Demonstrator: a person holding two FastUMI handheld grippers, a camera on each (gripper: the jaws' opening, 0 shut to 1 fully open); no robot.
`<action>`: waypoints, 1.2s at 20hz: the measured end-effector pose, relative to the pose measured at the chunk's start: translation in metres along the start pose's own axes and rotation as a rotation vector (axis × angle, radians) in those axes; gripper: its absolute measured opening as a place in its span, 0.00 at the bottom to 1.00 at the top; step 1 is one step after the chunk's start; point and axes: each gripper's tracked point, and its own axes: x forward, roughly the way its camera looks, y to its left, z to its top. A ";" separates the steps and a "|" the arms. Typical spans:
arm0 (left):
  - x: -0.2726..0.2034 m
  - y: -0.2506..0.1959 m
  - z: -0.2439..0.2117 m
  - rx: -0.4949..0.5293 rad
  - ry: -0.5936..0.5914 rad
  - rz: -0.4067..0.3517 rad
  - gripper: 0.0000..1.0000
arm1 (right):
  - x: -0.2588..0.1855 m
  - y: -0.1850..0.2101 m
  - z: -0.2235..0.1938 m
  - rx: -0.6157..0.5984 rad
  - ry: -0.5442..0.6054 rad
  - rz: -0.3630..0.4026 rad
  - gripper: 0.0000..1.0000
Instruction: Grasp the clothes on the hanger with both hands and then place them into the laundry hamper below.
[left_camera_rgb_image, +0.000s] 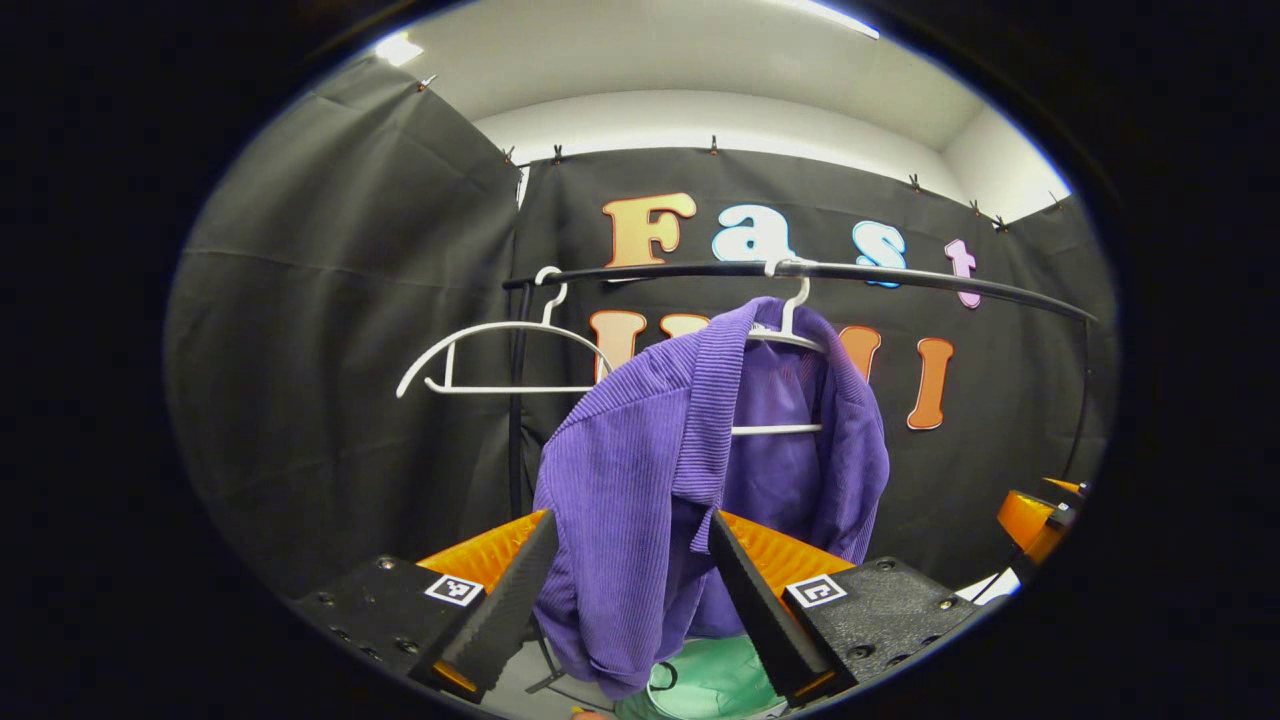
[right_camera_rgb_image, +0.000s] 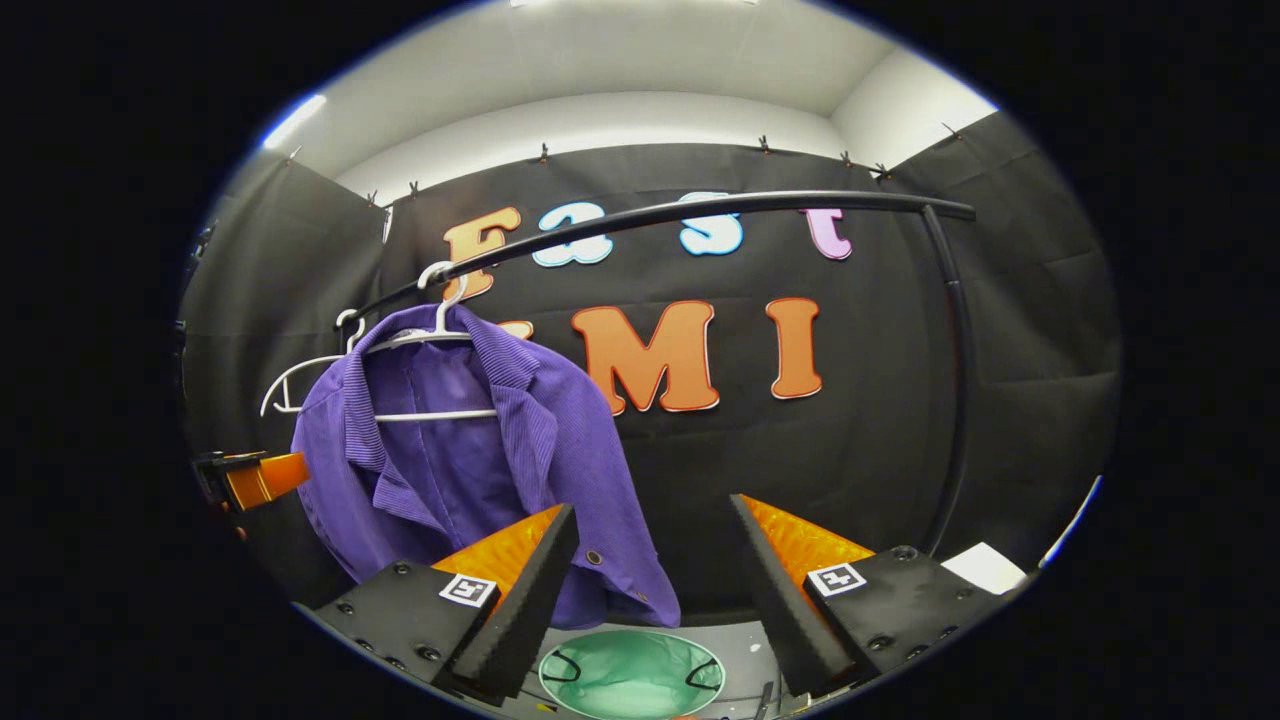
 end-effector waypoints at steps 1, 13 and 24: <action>0.003 -0.004 -0.001 -0.002 0.005 -0.008 0.92 | 0.008 0.007 -0.003 0.000 0.006 0.022 1.00; 0.071 -0.046 -0.035 0.017 0.051 -0.033 0.99 | 0.114 0.077 -0.022 0.000 0.055 0.205 0.98; 0.143 -0.034 -0.055 0.081 0.039 0.083 0.68 | 0.191 0.106 -0.037 0.018 0.116 0.306 0.67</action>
